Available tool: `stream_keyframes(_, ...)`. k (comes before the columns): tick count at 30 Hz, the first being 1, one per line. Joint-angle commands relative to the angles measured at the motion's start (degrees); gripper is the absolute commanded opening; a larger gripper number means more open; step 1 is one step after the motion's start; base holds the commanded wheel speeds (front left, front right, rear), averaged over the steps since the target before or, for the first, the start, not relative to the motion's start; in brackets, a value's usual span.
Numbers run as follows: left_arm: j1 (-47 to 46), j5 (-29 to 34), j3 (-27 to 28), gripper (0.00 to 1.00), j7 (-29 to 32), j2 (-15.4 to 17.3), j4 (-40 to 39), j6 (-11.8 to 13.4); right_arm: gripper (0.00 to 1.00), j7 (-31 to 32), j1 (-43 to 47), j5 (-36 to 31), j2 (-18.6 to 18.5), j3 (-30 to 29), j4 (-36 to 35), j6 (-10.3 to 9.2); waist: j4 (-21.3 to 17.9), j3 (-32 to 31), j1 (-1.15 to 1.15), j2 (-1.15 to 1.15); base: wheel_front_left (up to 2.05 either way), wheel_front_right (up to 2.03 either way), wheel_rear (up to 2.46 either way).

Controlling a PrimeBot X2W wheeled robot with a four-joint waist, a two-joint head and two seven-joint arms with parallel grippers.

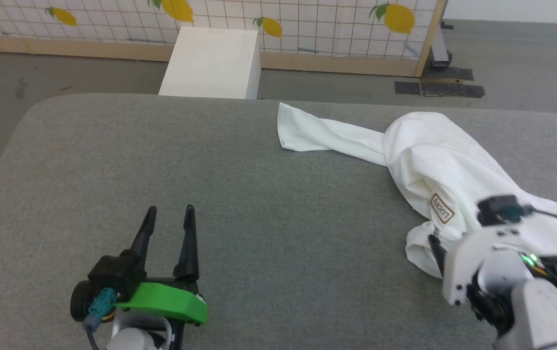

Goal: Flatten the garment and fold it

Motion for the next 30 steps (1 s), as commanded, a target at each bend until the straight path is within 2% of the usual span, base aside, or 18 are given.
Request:
stream_keyframes(1,-0.36,-0.59,-0.46,1.0,-0.27,-0.23,-0.14,0.1,1.0,1.77,-2.6,-1.54,0.0,0.89,1.52,-0.09,0.93,0.7,0.0,0.0,0.0,0.0,0.0)
stream_keyframes(6,-1.38,-1.45,-1.37,1.0,-0.27,-0.23,-0.24,0.45,1.0,9.45,-7.7,-6.59,-0.39,4.65,9.86,-0.09,3.63,1.94,0.0,0.0,0.0,0.0,0.0)
stream_keyframes(7,-1.42,-1.49,-1.38,1.0,-0.27,-0.23,-0.23,0.5,0.73,10.49,-8.16,-6.65,-0.38,4.89,10.98,-0.09,4.02,2.12,0.0,0.0,0.0,0.0,0.0)
stream_keyframes(8,-1.39,-1.46,-1.31,1.0,-0.27,-0.23,-0.21,0.57,0.31,11.19,-8.7,-6.41,-0.36,5.88,11.88,-0.09,4.48,2.33,0.0,0.0,0.0,0.0,0.0)
stream_keyframes(9,-1.3,-1.44,-1.14,1.0,-0.27,-0.23,-0.19,0.63,0.0,10.94,-9.18,-5.77,-0.33,6.58,12.19,-0.09,4.7,2.42,0.0,0.0,0.0,0.0,0.0)
stream_keyframes(15,-0.85,-1.25,-0.39,1.0,-0.27,-0.23,-0.18,0.46,0.0,6.36,-11.81,2.68,-0.07,13.17,12.06,-0.09,5.8,2.61,0.0,0.0,0.0,0.0,0.0)
stream_keyframes(19,-1.38,-1.46,-0.56,1.0,-0.27,-0.23,-0.28,0.38,0.0,3.76,-13.33,18.45,-0.02,30.8,7.53,-0.09,6.3,2.38,0.0,0.0,0.0,0.0,0.0)
stream_keyframes(22,-1.84,-1.75,-1.0,1.0,-0.27,-0.23,-0.25,0.42,0.0,3.94,-14.21,26.36,-0.01,42.89,3.52,-0.09,6.67,2.21,0.0,0.0,0.0,0.0,0.0)
stream_keyframes(26,-2.11,-2.13,-1.44,1.0,-0.27,-0.23,-0.29,0.62,0.0,5.45,-15.0,33.78,0.0,53.36,1.03,-0.09,7.33,1.9,0.0,0.0,0.0,0.0,0.0)
stream_keyframes(29,-1.78,-2.21,-1.24,1.0,-0.27,-0.24,-0.36,0.82,0.0,7.65,-15.35,37.31,-0.58,56.16,1.48,-0.09,7.61,1.74,0.0,0.0,0.0,0.0,0.0)
stream_keyframes(30,-1.62,-2.21,-1.16,1.0,-0.27,-0.24,-0.39,0.83,0.37,7.4,-15.75,37.64,-1.15,56.25,1.51,-0.09,7.71,1.68,0.0,0.0,0.0,0.0,0.0)
